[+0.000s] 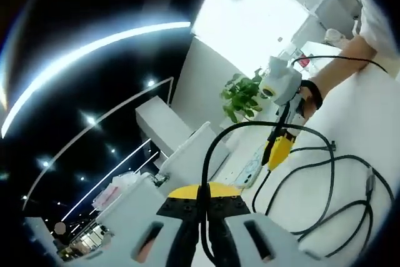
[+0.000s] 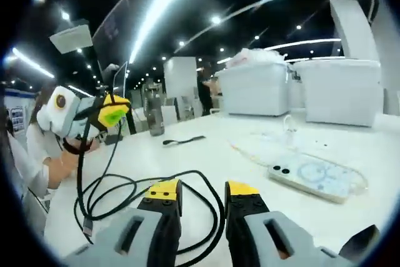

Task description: Coil the Type-C to USB data cable on the desktop and secure it with Velcro straps.

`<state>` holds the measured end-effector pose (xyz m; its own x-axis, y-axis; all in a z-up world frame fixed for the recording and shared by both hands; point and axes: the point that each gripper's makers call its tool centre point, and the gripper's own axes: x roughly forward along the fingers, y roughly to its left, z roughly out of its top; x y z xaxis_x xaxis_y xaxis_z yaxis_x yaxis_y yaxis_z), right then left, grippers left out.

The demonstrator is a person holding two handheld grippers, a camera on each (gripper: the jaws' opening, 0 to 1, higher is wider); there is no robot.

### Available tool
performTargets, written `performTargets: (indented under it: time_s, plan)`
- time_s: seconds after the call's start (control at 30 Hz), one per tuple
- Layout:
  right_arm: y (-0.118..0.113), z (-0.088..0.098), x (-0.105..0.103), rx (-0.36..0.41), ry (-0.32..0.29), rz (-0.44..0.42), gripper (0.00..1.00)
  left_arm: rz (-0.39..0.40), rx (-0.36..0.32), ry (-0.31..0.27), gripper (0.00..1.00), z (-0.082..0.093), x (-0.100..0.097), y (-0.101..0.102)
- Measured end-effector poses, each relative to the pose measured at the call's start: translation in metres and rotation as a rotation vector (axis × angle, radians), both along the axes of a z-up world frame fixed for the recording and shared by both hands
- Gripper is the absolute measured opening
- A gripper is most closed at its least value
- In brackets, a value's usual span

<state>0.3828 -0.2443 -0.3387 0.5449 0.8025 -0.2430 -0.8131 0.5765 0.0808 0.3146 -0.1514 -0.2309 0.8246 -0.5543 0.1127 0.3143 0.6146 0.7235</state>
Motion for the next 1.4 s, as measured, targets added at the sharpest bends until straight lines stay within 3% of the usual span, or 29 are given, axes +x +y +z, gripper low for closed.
performTargets:
  time_s: [0.1,0.17,0.3,0.4,0.47,0.53,0.57,0.73,0.83,0.93,1.03,1.17,1.27,1.4]
  plan:
    - [-0.005,-0.015,0.007,-0.068,0.024,-0.045,0.17,-0.004,-0.007,-0.004,0.04,0.003,-0.002,0.000]
    - [-0.008,-0.015,0.010,-0.062,0.019,-0.062,0.06,-0.008,-0.011,-0.001,0.04,0.002,-0.002,0.000]
    - [-0.009,-0.012,0.010,-0.082,-0.005,-0.062,0.07,-0.001,-0.013,-0.003,0.04,0.003,-0.001,0.001]
    - [-0.008,-0.013,0.009,-0.069,0.018,-0.054,0.19,-0.011,-0.011,-0.003,0.04,0.003,-0.003,-0.001]
    - [-0.007,-0.018,0.008,-0.092,0.022,-0.055,0.17,-0.010,-0.001,-0.014,0.04,0.003,-0.005,-0.003]
    - [-0.011,-0.023,0.011,-0.148,0.001,-0.079,0.06,-0.016,0.000,-0.023,0.04,0.004,-0.007,-0.005]
    - [-0.010,-0.019,0.011,-0.137,-0.031,-0.077,0.05,-0.018,0.001,-0.022,0.04,0.004,-0.007,-0.005]
    - [-0.004,0.011,0.003,-0.051,-0.079,-0.066,0.03,-0.020,-0.008,0.005,0.04,-0.001,-0.003,-0.006]
    - [0.000,0.045,-0.007,0.040,-0.189,-0.078,0.03,-0.028,-0.035,0.070,0.04,-0.009,0.002,-0.006]
    - [0.009,0.076,-0.027,0.112,-0.286,-0.032,0.02,-0.001,-0.049,0.070,0.04,-0.010,0.007,-0.001]
    - [0.016,0.096,-0.044,0.122,-0.392,0.004,0.02,0.002,-0.073,0.082,0.05,-0.010,0.009,0.002]
    - [0.023,0.102,-0.057,0.167,-0.397,0.068,0.02,0.007,-0.083,0.074,0.05,-0.011,0.011,0.004]
    - [0.026,0.100,-0.058,0.154,-0.397,0.081,0.02,0.036,-0.075,0.049,0.07,-0.010,0.014,0.008]
    - [0.031,0.099,-0.065,0.174,-0.393,0.126,0.02,0.043,-0.093,0.059,0.09,-0.012,0.016,0.011]
